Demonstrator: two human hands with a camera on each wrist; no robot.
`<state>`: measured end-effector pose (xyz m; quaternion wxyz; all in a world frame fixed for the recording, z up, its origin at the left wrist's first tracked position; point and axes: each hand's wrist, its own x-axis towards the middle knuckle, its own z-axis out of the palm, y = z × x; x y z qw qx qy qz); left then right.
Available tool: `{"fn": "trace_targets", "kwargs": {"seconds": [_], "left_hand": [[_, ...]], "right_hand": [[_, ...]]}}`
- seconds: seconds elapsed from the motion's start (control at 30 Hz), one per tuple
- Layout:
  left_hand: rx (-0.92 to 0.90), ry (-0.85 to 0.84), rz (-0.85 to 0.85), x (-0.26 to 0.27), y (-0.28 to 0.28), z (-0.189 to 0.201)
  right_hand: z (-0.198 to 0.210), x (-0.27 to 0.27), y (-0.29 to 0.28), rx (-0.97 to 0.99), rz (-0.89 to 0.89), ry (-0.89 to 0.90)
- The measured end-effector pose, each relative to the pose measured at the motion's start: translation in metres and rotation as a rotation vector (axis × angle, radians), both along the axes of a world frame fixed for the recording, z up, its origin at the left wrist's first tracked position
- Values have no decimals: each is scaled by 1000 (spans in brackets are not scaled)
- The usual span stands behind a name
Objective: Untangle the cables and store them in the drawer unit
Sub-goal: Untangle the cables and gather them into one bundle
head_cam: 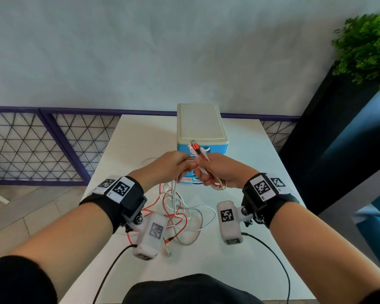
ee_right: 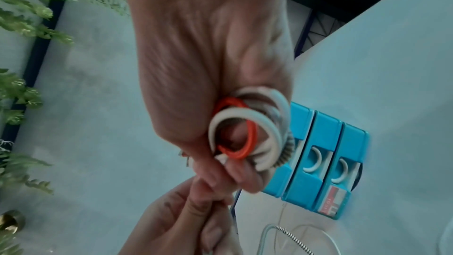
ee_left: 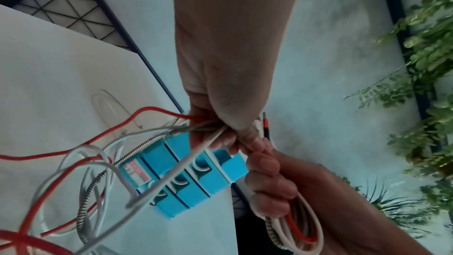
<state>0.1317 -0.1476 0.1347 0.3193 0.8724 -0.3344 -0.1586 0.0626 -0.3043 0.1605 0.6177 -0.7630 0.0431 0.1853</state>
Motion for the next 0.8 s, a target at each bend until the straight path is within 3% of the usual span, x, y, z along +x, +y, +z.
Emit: {"fn": "trace_targets", "kwargs": {"seconds": [0.07, 0.17, 0.23, 0.3, 0.4, 0.63, 0.8], "left_hand": [[-103, 135, 47, 0, -1, -4], [-293, 656, 95, -2, 4, -4], [-352, 867, 22, -5, 11, -4], [-387, 903, -88, -8, 18, -5], [-334, 827, -139, -9, 25, -6], [-368, 712, 3, -10, 26, -11], [-406, 901, 75, -13, 30, 0]], "right_hand": [[-2, 4, -1, -60, -31, -20], [-2, 3, -1, -157, -30, -78], [-2, 0, -2, -212, -21, -125], [-3, -2, -2, -188, -1, -127], [-7, -3, -3, -146, 49, -92], [-2, -1, -9, 73, 73, 69], [-1, 2, -10, 6, 69, 8]]}}
